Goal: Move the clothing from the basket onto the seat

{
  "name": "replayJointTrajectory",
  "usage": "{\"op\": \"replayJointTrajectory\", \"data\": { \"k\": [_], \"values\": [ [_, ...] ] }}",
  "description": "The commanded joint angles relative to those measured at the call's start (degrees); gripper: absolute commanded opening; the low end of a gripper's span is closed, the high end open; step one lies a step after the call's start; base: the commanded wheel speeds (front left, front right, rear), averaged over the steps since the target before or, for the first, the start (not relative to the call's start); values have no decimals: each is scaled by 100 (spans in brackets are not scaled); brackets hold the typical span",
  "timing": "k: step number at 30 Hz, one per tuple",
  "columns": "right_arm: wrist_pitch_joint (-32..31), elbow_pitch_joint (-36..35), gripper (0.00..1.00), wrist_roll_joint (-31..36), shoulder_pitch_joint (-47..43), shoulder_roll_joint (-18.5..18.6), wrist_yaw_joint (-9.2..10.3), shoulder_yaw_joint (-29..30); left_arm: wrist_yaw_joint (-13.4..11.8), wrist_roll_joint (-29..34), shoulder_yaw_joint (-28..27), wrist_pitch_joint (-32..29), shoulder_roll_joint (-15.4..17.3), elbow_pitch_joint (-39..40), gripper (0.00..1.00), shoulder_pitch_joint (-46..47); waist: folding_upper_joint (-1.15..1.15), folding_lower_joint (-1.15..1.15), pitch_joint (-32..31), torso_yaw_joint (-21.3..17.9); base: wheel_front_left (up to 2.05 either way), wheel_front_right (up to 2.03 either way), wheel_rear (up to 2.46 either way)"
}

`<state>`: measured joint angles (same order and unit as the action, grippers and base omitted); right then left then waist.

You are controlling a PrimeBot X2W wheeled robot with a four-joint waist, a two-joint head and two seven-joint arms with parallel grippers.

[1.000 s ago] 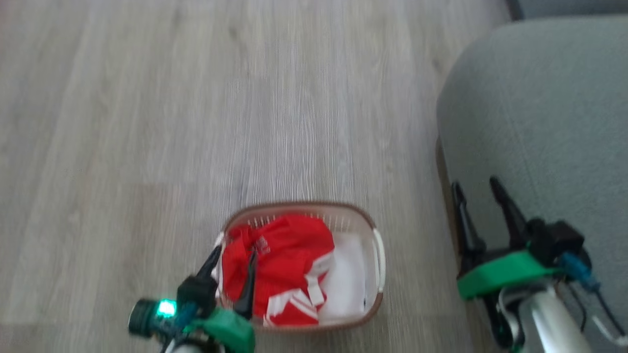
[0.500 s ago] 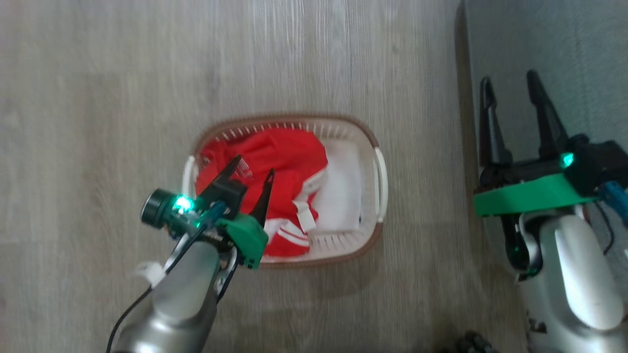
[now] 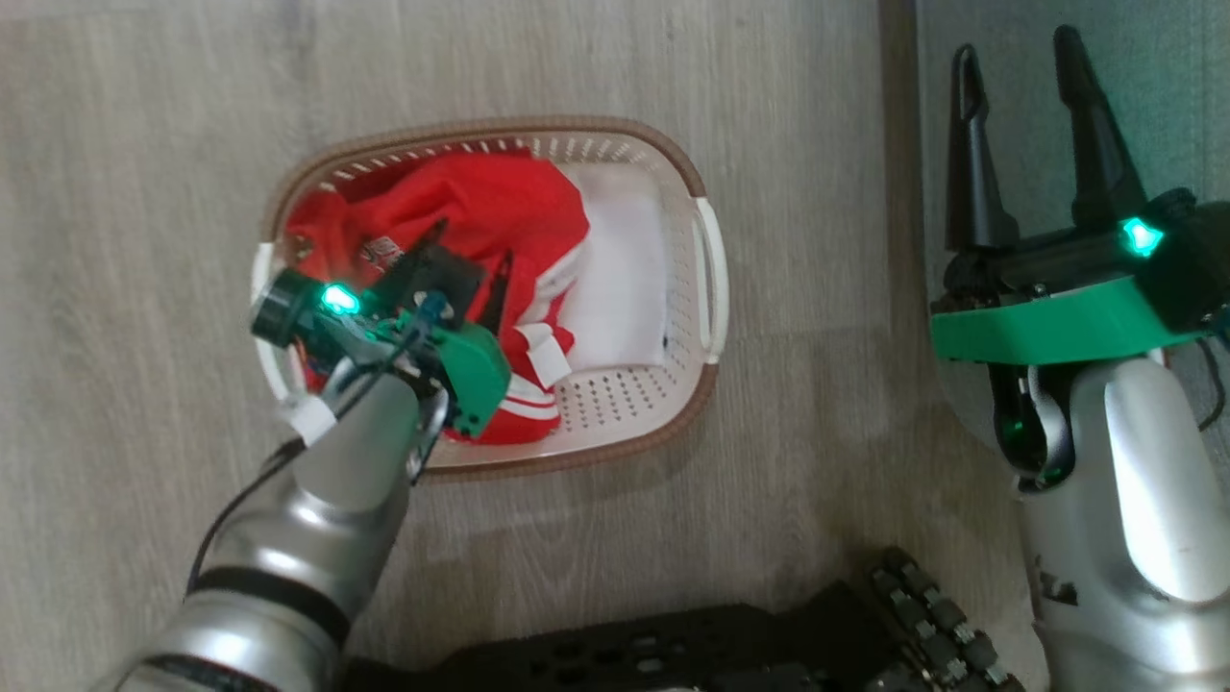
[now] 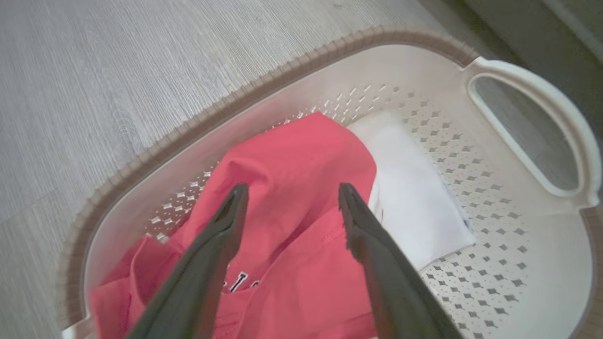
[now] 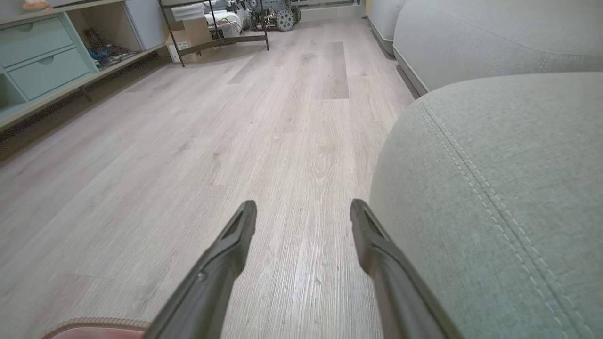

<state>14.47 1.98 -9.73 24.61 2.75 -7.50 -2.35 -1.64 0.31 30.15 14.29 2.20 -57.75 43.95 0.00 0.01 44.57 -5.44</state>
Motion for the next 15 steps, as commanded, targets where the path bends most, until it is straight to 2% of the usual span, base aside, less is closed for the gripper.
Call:
{"op": "replayJointTrajectory", "data": {
  "k": [1,10,14,15],
  "values": [
    [52,-197,100,-39,-65,12,1,-124,-42,35,-117,71,115,33,100,-52,0,-1,130,-107,0,0,0],
    [52,-276,100,-207,48,12,1,-211,-251,3,-148,71,226,-624,100,541,0,-1,420,-305,0,0,0],
    [52,-240,100,-276,70,12,1,-242,-245,-59,-149,71,211,-786,100,680,0,-1,451,-361,0,0,0],
    [52,-231,100,-290,72,12,1,-251,-231,-74,-143,71,204,-796,93,699,0,-1,449,-373,0,0,0]
  ]
}}
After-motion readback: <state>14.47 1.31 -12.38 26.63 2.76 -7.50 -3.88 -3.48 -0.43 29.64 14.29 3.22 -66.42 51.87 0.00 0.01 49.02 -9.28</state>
